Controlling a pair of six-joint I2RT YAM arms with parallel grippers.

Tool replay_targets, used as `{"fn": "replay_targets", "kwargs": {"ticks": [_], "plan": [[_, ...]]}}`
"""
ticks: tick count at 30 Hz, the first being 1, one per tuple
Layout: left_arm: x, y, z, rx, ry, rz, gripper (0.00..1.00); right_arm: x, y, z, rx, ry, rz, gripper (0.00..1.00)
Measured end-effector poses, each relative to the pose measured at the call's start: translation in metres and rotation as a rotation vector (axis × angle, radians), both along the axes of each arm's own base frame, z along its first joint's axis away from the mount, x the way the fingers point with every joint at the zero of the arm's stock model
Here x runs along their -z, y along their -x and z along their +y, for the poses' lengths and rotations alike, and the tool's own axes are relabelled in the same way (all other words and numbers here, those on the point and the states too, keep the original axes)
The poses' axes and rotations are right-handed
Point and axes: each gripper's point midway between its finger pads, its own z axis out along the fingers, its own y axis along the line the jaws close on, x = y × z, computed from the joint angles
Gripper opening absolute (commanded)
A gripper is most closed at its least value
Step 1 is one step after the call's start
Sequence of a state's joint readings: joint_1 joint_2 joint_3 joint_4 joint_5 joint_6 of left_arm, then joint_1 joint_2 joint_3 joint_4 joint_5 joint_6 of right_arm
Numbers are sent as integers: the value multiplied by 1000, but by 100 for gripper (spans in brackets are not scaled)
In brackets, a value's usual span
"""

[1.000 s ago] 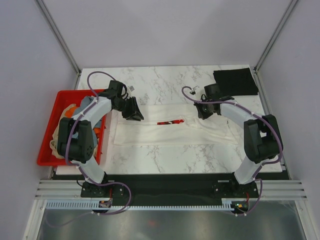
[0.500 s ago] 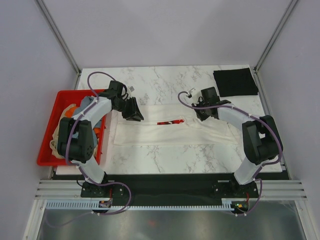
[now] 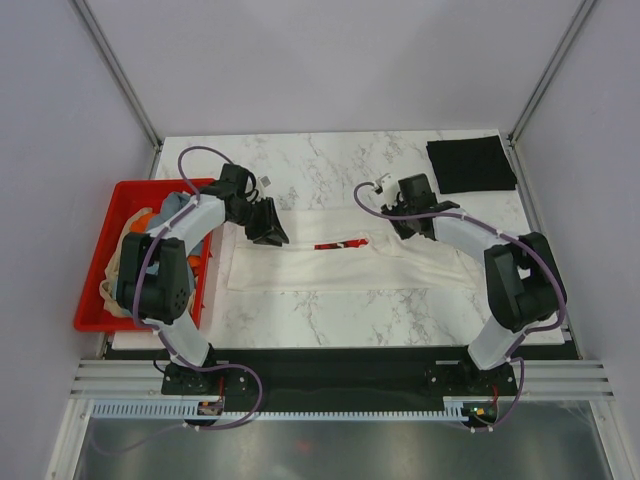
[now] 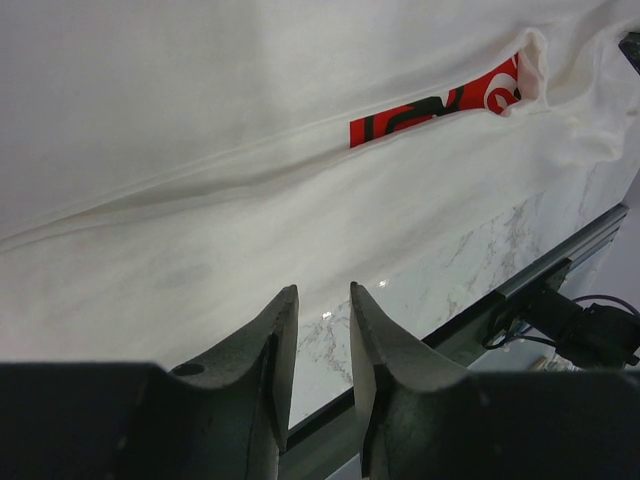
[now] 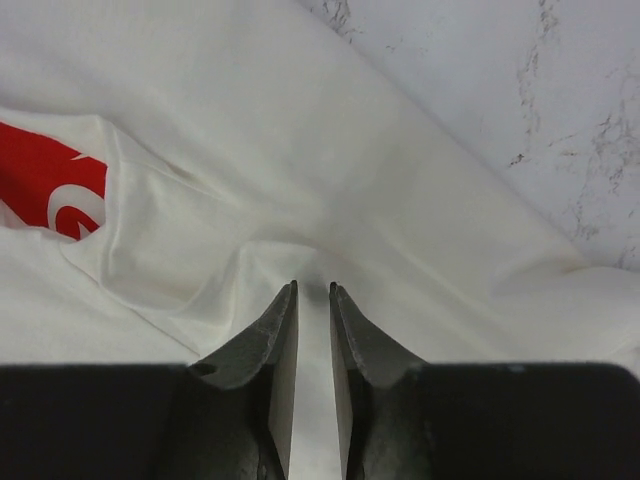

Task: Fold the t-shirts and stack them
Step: Fold the tshirt

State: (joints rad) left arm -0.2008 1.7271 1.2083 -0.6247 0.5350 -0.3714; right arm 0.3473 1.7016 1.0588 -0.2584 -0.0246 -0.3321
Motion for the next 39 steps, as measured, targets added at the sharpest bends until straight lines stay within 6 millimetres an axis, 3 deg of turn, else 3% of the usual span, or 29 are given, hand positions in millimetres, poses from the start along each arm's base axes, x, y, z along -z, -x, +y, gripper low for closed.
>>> {"fn": "replay_targets", "kwargs": {"ticks": [4, 5, 10, 15, 18, 19, 21, 30, 39], "plan": [[0, 4, 0, 3, 2, 4, 36, -15, -1, -2, 85, -27, -9, 49], [-1, 4, -1, 4, 3, 1, 36, -22, -3, -2, 118, -42, -15, 50], [-8, 7, -1, 7, 11, -19, 37, -64, -12, -5, 303, -131, -69, 45], [-9, 12, 1, 11, 10, -26, 37, -80, -1, -10, 476, -227, -60, 37], [-8, 12, 1, 11, 8, -24, 37, -80, 12, -13, 553, -265, -37, 24], [-8, 13, 1, 10, 7, -26, 37, -80, 16, -14, 574, -277, -29, 11], [-10, 13, 2, 7, 2, -34, 37, -79, 24, -14, 609, -299, -8, 1], [-10, 14, 4, 4, -2, -50, 37, -47, 52, -12, 670, -297, 106, 0], [-9, 14, 4, 4, -2, -48, 37, -21, 46, 10, 665, -315, 155, 0]]}}
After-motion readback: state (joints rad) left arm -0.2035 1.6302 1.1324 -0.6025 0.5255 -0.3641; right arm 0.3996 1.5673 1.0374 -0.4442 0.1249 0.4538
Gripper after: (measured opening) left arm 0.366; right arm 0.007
